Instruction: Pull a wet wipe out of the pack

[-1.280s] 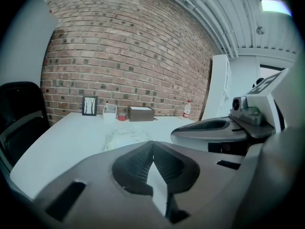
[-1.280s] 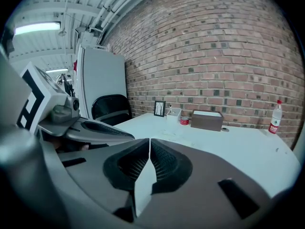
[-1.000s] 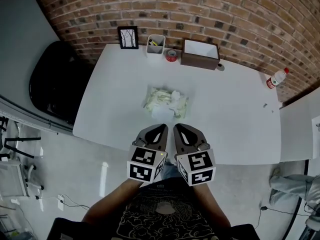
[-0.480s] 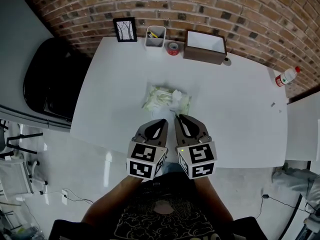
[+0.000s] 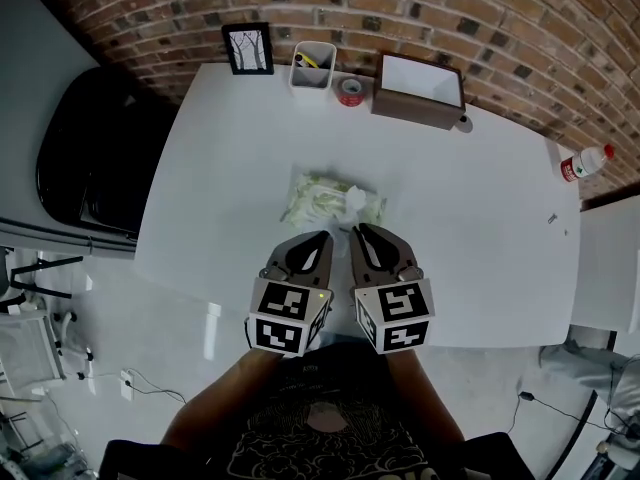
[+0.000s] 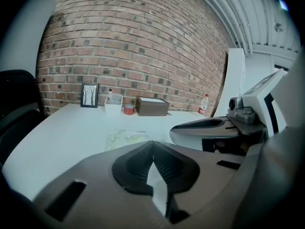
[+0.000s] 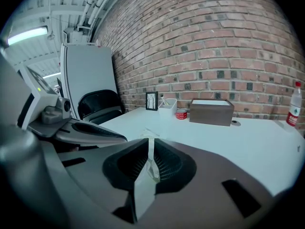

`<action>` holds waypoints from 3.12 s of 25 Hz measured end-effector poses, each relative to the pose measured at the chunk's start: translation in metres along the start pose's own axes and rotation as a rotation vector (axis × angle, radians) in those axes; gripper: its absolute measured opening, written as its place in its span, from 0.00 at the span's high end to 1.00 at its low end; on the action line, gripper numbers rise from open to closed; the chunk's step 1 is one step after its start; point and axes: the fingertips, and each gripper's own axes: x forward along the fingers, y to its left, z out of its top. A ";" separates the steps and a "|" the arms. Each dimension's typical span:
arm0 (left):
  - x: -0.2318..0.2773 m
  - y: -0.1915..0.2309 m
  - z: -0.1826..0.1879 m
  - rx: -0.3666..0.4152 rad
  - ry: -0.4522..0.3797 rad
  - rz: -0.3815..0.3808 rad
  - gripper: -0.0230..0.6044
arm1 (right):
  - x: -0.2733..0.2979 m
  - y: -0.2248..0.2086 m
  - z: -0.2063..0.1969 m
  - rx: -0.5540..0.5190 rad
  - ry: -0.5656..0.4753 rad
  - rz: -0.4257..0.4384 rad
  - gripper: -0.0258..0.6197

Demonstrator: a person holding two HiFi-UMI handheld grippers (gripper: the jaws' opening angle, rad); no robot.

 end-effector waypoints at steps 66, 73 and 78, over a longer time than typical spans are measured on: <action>-0.033 0.005 0.030 -0.001 -0.126 -0.003 0.94 | -0.012 0.026 0.073 -0.092 -0.117 -0.004 0.94; -0.043 0.002 0.035 0.010 -0.144 -0.008 0.94 | -0.023 0.032 0.085 -0.116 -0.146 -0.021 0.94; -0.052 0.002 0.037 0.013 -0.161 -0.005 0.94 | -0.033 0.038 0.092 -0.130 -0.167 -0.031 0.94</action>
